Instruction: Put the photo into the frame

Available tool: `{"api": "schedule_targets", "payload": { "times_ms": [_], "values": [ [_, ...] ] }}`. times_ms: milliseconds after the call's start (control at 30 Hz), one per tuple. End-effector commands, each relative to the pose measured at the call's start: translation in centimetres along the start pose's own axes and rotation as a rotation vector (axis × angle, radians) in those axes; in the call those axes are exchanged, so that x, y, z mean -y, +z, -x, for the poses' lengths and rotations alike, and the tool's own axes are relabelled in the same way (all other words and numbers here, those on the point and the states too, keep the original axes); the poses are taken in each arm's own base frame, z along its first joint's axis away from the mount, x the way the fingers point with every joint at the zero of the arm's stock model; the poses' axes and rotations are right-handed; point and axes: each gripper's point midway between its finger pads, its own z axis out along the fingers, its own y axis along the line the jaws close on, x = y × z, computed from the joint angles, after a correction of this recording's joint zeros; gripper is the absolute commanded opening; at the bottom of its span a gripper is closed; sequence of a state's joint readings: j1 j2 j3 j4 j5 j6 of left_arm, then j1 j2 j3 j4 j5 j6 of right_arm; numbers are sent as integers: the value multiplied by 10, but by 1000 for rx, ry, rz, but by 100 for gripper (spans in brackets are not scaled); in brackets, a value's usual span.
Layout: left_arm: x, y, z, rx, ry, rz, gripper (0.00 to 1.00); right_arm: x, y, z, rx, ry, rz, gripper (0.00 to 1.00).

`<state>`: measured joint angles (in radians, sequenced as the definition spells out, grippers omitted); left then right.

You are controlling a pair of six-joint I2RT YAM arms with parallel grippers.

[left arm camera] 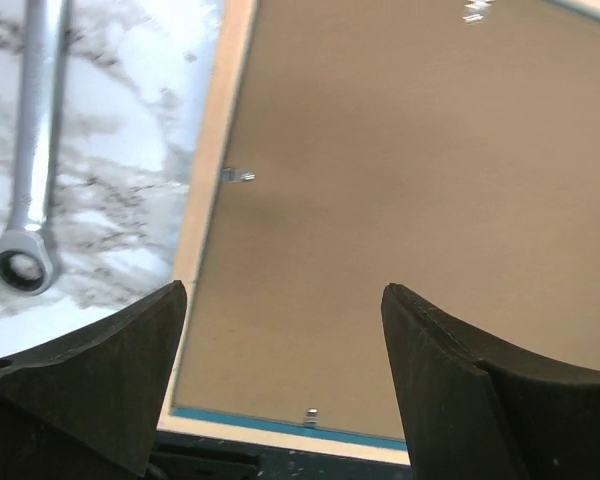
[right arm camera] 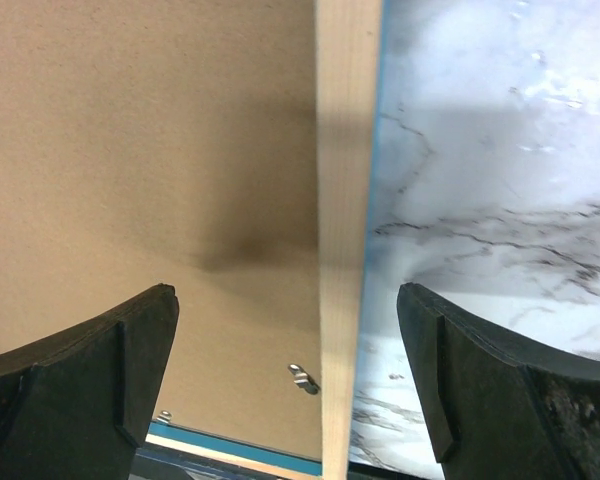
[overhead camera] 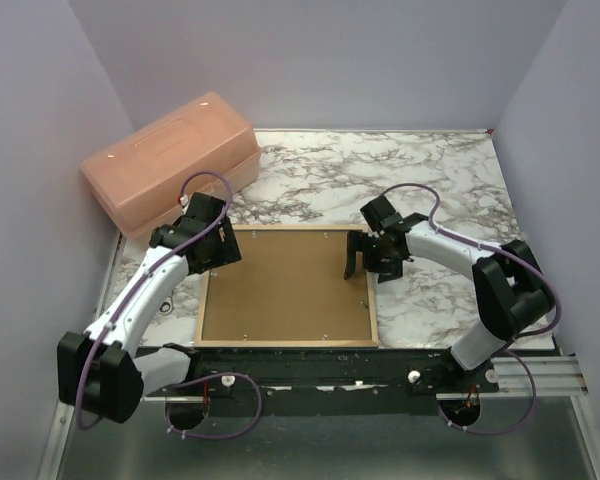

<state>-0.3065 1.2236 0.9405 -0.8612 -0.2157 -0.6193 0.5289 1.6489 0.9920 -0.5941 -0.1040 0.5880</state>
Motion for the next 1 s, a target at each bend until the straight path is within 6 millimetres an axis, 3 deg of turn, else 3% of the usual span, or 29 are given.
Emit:
{"api": "schedule_targets", "payload": {
  "times_ms": [0,133,267,633,967],
  "values": [
    [49,-35,0,59,-11,-347,81,21,-15,-12,12,-40,-86,100],
    [86,-61,-7,98,-41,-636,81,25,-20,-28,-4,-70,-106,100],
    [101,-75,-9,118,-50,-765,81,27,-21,-44,-22,-102,-139,98],
    [106,-51,-23,17,-27,-713,81,29,-19,-71,-52,-157,-193,76],
    [113,-37,-36,-36,0,-686,80,26,-17,-58,5,-154,-225,68]
  ]
}}
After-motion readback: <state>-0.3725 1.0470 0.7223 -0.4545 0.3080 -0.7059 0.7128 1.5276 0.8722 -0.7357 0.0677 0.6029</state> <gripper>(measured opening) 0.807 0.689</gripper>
